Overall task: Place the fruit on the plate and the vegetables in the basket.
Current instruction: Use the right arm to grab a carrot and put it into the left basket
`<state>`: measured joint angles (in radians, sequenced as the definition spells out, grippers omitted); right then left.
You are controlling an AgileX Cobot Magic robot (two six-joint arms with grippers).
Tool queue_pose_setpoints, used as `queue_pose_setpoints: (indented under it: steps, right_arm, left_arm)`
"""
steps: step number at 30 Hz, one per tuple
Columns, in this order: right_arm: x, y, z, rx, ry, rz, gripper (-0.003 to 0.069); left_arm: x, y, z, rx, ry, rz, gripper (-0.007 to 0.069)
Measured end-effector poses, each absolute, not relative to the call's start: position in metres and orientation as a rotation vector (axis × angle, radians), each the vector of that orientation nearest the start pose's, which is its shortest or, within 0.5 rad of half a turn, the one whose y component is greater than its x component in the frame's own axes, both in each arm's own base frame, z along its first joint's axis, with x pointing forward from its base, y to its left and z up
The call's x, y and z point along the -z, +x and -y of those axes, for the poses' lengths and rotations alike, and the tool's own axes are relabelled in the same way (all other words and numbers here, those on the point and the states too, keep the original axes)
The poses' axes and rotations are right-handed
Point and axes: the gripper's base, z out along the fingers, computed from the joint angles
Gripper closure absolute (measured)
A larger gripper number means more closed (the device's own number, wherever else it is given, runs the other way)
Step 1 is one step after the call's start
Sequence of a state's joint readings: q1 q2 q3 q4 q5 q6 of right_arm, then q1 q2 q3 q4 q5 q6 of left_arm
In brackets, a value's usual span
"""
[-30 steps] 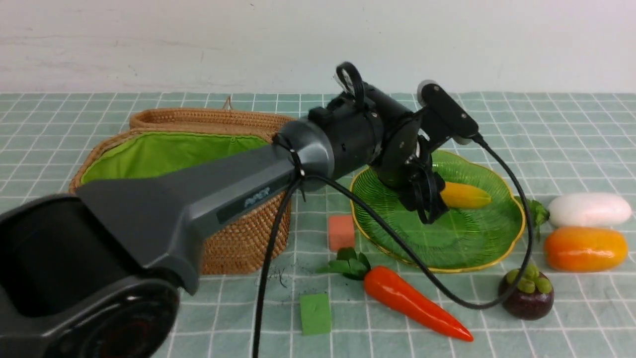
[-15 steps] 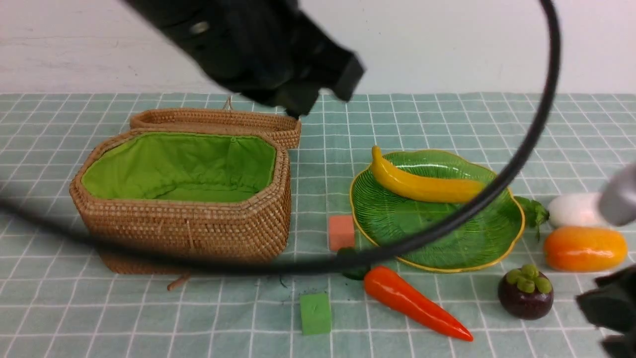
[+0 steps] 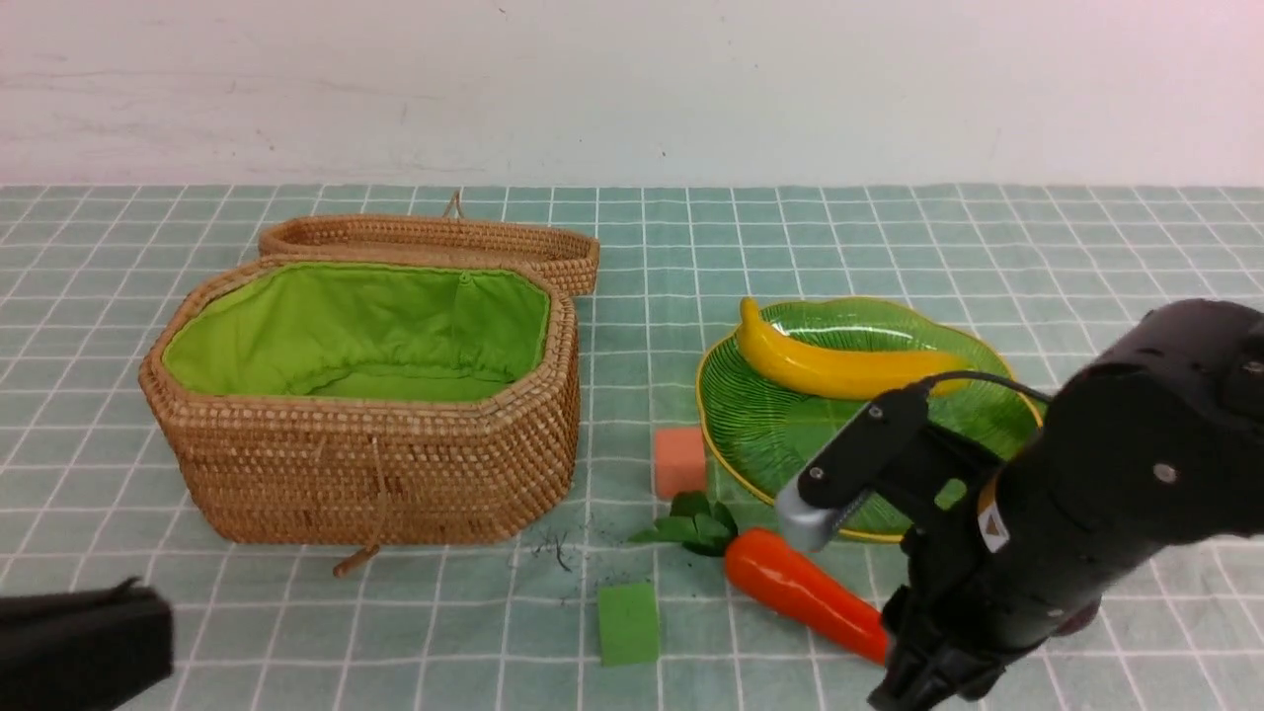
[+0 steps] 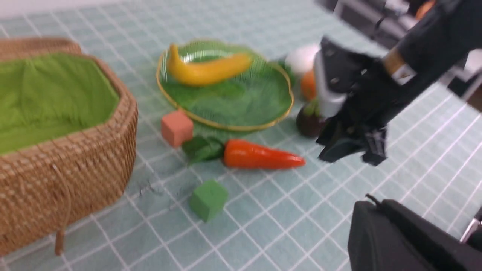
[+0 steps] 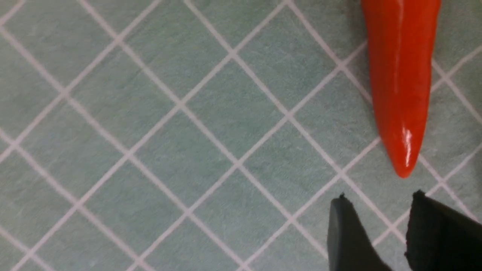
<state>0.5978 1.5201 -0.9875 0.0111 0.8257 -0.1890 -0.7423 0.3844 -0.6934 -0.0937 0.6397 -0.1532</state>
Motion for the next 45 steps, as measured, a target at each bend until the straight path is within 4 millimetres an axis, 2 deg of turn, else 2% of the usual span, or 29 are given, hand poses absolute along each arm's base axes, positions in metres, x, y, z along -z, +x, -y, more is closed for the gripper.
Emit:
queue_pose_setpoints:
  steps: [1, 2, 3, 4, 5, 9, 13, 17, 20, 23, 25, 27, 29, 31, 32, 34, 36, 37, 38, 39, 41, 42, 44, 45]
  right_arm:
    - [-0.23, 0.241, -0.161, -0.1, -1.079, -2.639, 0.0375]
    - [-0.224, 0.252, -0.16, -0.103, -1.081, -2.64, 0.0328]
    - [-0.222, 0.254, -0.16, -0.106, -1.084, -2.642, 0.0323]
    - [-0.217, 0.263, -0.162, -0.126, -1.098, -2.639, 0.0272]
    - [-0.217, 0.264, -0.161, -0.126, -1.095, -2.637, 0.0265]
    - [-0.199, 0.287, -0.172, -0.186, -1.142, -2.627, 0.0142]
    - [-0.181, 0.3, -0.179, -0.178, -1.215, -2.616, 0.0113]
    - [-0.162, 0.306, -0.181, -0.15, -1.257, -2.634, 0.0145]
    - [-0.158, 0.309, -0.181, -0.133, -1.304, -2.62, 0.0214]
    - [-0.158, 0.31, -0.183, -0.142, -1.362, -2.588, 0.0386]
    - [-0.16, 0.309, -0.183, -0.153, -1.367, -2.584, 0.041]
    - [-0.164, 0.306, -0.183, -0.18, -1.362, -2.602, 0.0403]
    - [-0.179, 0.295, -0.185, -0.233, -1.367, -2.628, 0.0403]
    - [-0.204, 0.286, -0.189, -0.271, -1.349, -2.607, 0.0403]
    - [-0.224, 0.282, -0.192, -0.288, -1.326, -2.565, 0.0403]
    - [-0.268, 0.276, -0.201, -0.31, -1.288, -2.423, 0.0403]
    - [-0.314, 0.274, -0.215, -0.319, -1.267, -2.21, 0.0403]
    - [-0.318, 0.275, -0.216, -0.319, -1.266, -2.188, 0.0403]
    - [-0.345, 0.277, -0.232, -0.319, -1.283, -2.023, 0.0403]
    - [-0.361, 0.283, -0.246, -0.316, -1.305, -1.904, 0.0403]
    - [-0.369, 0.289, -0.259, -0.319, -1.317, -1.833, 0.0403]
    - [-0.374, 0.298, -0.274, -0.33, -1.319, -1.766, 0.0403]
    - [-0.37, 0.32, -0.301, -0.357, -1.31, -1.702, 0.0403]
    - [-0.369, 0.323, -0.303, -0.358, -1.307, -1.696, 0.0403]
  left_arm:
    - [-0.359, 0.042, 0.045, 0.733, 0.514, -1.793, 0.0638]
    - [-0.36, 0.035, 0.039, 0.739, 0.506, -1.755, 0.0638]
    - [-0.36, 0.034, 0.038, 0.738, 0.505, -1.75, 0.0638]
    - [-0.361, 0.029, 0.032, 0.746, 0.497, -1.715, 0.0638]
    - [-0.361, 0.028, 0.032, 0.747, 0.496, -1.71, 0.0638]
    - [-0.363, 0.021, 0.025, 0.76, 0.485, -1.667, 0.0638]
    - [-0.362, 0.021, 0.027, 0.778, 0.484, -1.682, 0.0638]
    - [-0.361, 0.021, 0.029, 0.807, 0.482, -1.703, 0.0638]
    - [-0.361, 0.021, 0.03, 0.811, 0.482, -1.707, 0.0638]
    - [-0.361, 0.021, 0.03, 0.811, 0.482, -1.707, 0.0638]
    - [-0.361, 0.021, 0.029, 0.804, 0.484, -1.707, 0.0638]
    - [-0.36, 0.022, 0.029, 0.782, 0.49, -1.713, 0.0638]
    - [-0.358, 0.023, 0.027, 0.74, 0.503, -1.723, 0.0638]
    - [-0.358, 0.024, 0.026, 0.717, 0.509, -1.725, 0.0638]
    - [-0.358, 0.024, 0.026, 0.701, 0.512, -1.724, 0.0638]
    - [-0.357, 0.025, 0.025, 0.679, 0.516, -1.723, 0.0638]
    - [-0.357, 0.026, 0.024, 0.66, 0.519, -1.719, 0.0638]
    - [-0.357, 0.026, 0.024, 0.658, 0.519, -1.719, 0.0638]
    - [-0.357, 0.026, 0.024, 0.65, 0.52, -1.717, 0.0638]
    - [-0.357, 0.026, 0.024, 0.65, 0.52, -1.717, 0.0638]
    - [-0.357, 0.026, 0.024, 0.65, 0.52, -1.717, 0.0638]
    - [-0.357, 0.026, 0.024, 0.65, 0.52, -1.717, 0.0638]
    - [-0.357, 0.026, 0.024, 0.65, 0.52, -1.717, 0.0638]
    - [-0.357, 0.026, 0.024, 0.65, 0.52, -1.717, 0.0638]
